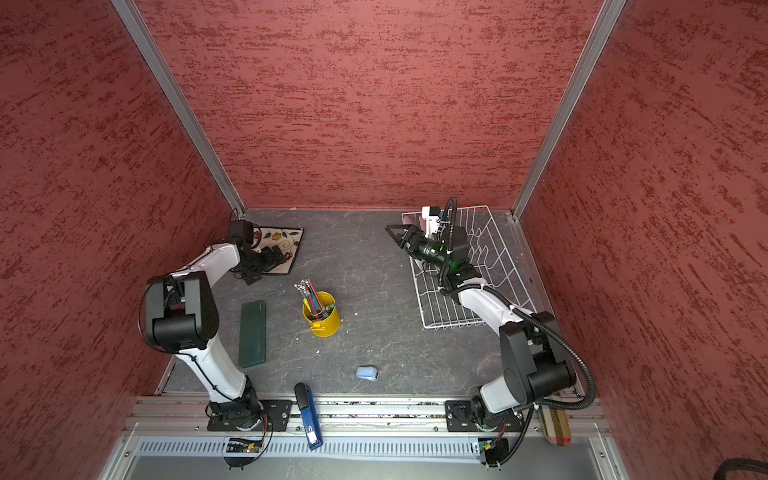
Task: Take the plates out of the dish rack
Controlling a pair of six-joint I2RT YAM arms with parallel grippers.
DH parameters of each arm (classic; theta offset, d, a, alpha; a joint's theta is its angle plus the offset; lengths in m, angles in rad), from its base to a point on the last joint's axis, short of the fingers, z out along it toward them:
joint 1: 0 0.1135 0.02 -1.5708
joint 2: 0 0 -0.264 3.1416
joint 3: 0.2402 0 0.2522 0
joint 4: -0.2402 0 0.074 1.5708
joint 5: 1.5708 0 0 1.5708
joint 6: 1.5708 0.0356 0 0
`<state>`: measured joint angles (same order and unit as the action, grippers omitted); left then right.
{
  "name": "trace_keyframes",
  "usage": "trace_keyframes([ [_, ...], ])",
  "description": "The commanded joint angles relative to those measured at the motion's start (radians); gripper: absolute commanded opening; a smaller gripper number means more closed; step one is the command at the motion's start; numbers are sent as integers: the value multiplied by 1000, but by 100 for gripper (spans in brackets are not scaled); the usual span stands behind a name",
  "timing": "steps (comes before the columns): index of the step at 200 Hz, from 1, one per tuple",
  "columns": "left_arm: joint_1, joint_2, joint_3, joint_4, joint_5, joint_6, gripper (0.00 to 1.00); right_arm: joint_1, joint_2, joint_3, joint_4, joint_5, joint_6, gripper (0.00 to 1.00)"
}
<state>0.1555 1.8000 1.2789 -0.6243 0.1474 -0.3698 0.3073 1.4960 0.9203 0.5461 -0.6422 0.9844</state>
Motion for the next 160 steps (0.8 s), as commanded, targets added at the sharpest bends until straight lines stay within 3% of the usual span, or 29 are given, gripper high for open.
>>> trace_keyframes([
  [1, -5, -69, -22, -12, -28, 0, 99, -2, -38, 50, -85, 31, -77, 87],
  [31, -35, -136, -23, -36, -15, 2, 99, -2, -58, 99, -232, 84, -175, 87],
  [88, -156, -292, -44, 37, 17, 19, 99, 17, -69, 211, -603, 379, -372, 87],
  [119, -198, -308, 30, 9, 132, 33, 99, 60, -61, 276, -755, 536, -487, 87],
  [160, -247, -315, 83, 0, 183, 37, 100, 132, -6, 366, -888, 690, -566, 86],
])
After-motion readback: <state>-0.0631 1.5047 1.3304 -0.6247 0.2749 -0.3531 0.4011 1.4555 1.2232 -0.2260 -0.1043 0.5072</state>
